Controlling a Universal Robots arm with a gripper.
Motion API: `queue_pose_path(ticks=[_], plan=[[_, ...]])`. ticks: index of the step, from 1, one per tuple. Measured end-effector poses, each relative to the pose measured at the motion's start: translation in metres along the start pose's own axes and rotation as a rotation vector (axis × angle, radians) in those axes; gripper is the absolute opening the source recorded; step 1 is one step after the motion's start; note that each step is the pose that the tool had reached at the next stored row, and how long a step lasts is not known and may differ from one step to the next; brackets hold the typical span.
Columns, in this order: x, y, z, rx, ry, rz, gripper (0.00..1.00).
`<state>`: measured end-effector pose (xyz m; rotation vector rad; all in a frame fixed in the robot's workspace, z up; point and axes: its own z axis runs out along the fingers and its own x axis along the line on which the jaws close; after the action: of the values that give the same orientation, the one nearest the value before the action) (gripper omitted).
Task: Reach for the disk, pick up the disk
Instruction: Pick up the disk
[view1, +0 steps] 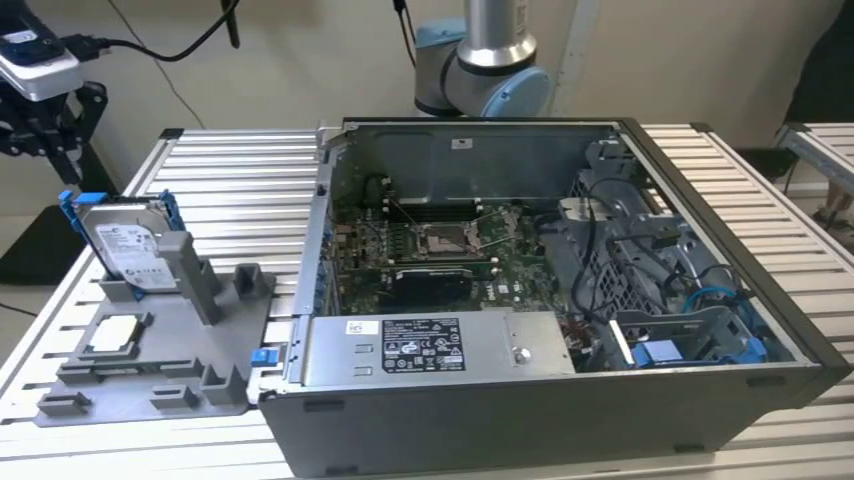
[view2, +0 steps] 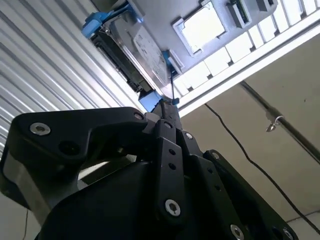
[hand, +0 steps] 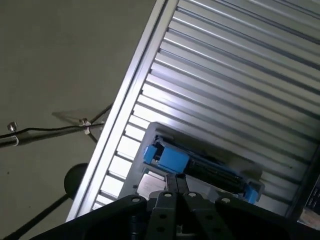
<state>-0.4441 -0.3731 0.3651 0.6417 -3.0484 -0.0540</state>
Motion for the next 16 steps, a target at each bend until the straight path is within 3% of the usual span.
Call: queue_pose_path(ticks=[16], plan=[[0.0000,0.0000,0.0000,0.0046,0.0097,-0.250,0.00]])
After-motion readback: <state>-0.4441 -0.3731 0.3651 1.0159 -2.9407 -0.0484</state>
